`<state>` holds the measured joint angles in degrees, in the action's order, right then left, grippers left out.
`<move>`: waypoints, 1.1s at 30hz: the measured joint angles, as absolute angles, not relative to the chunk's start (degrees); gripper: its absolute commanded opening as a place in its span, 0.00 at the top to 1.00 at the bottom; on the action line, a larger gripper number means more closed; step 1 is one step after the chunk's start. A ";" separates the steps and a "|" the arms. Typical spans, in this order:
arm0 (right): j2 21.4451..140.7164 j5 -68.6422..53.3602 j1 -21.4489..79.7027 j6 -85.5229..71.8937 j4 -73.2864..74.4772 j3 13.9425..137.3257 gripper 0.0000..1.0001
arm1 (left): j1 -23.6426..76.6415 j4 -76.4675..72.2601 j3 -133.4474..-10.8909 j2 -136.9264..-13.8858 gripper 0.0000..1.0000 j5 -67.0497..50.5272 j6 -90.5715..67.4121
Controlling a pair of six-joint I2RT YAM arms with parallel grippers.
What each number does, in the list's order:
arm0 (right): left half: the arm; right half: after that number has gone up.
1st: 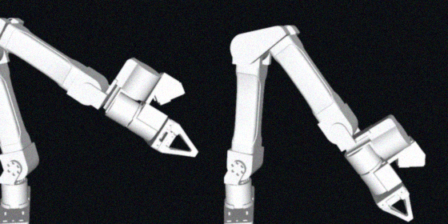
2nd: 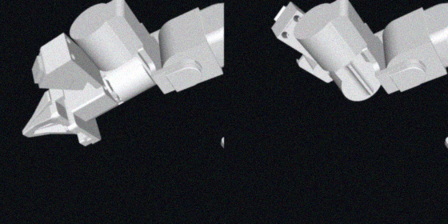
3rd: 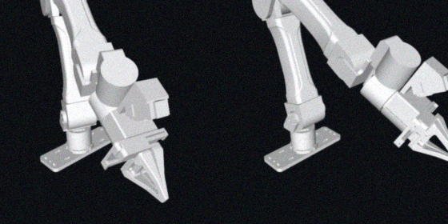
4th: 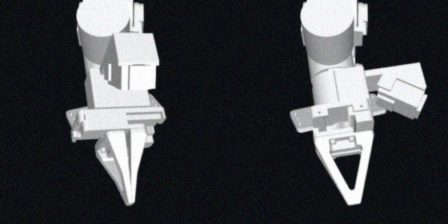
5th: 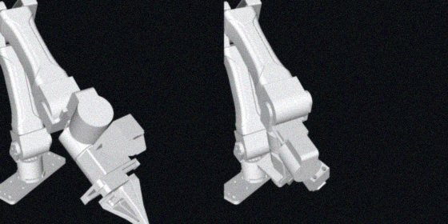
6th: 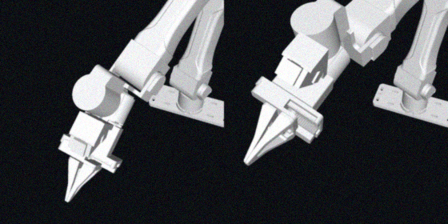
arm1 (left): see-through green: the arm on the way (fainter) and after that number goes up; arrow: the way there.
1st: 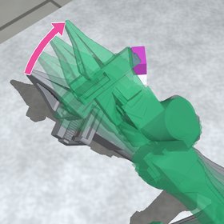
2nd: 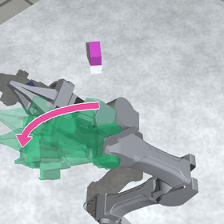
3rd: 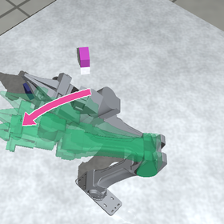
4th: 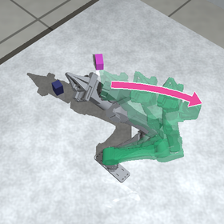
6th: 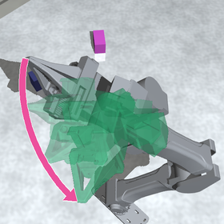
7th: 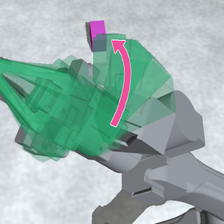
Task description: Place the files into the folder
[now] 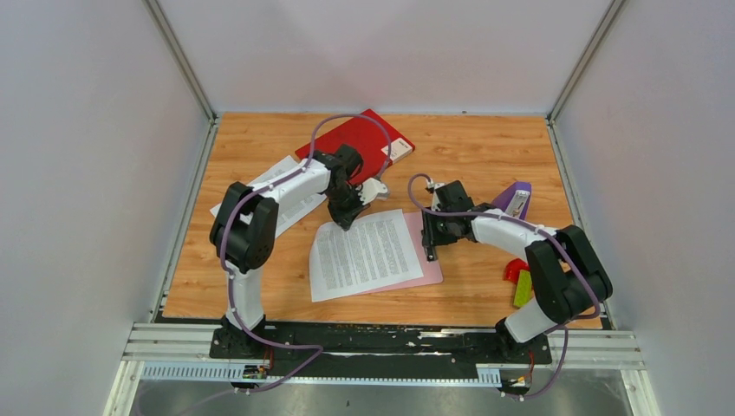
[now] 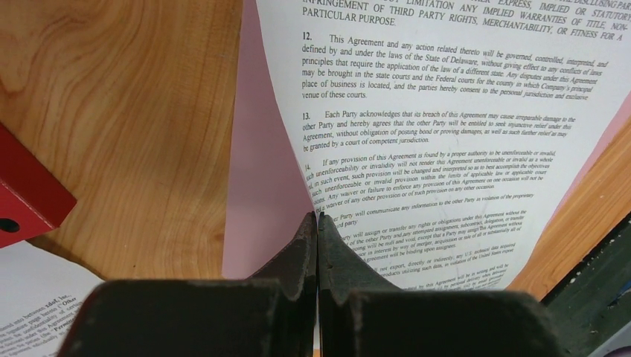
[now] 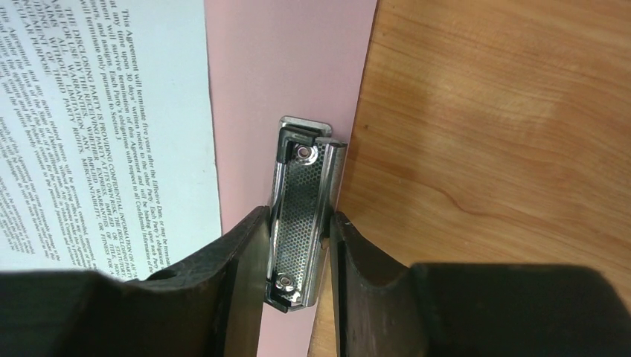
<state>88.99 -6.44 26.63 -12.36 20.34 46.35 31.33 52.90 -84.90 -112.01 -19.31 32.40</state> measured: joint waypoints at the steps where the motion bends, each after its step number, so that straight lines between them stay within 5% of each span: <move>1: 88.97 -7.07 26.50 -12.36 19.79 46.15 1.00 | 31.33 52.73 -84.90 -112.14 1.00 -19.22 32.40; 33: 86.15 -17.23 22.72 -15.46 9.63 39.42 1.00 | 33.36 51.62 -89.23 -118.28 1.00 -18.28 27.27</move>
